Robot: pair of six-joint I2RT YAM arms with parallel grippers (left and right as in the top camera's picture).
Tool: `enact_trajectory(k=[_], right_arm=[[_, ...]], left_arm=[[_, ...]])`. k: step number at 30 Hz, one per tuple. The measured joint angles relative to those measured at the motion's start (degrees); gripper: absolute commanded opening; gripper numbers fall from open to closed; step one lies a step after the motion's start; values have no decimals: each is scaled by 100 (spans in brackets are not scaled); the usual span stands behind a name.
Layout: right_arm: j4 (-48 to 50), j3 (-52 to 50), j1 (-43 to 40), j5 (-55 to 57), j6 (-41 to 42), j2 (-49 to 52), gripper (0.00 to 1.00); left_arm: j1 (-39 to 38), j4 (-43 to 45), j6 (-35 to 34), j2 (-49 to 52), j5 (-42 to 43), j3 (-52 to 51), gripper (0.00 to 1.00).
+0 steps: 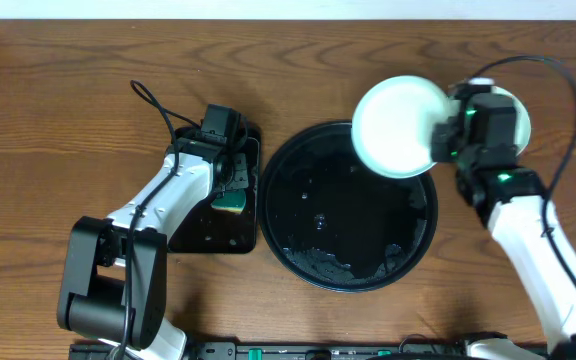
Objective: Clean dirty plates on tray and stack at the side
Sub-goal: 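Lift the pale-green plate with the right gripper toward the plate stack, then lower the plate onto the stack at the right and release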
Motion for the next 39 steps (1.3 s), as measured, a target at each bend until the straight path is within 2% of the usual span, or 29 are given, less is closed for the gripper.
enact_trajectory(k=[7, 16, 24, 32, 39], right_arm=[[92, 0, 1364, 1504, -1386, -531, 1], [162, -2, 2721, 3263, -3147, -544, 1], [645, -7, 3010, 4476, -3335, -544, 1], [835, -13, 3075, 5025, -3320, -522, 1], [835, -13, 3034, 5051, -3038, -522, 1]], left_arm=[[0, -2, 2, 0, 0, 0, 7], [0, -4, 0, 0, 2, 0, 7], [0, -26, 2, 0, 0, 0, 7], [0, -44, 2, 0, 2, 0, 7], [0, -44, 2, 0, 2, 0, 8]])
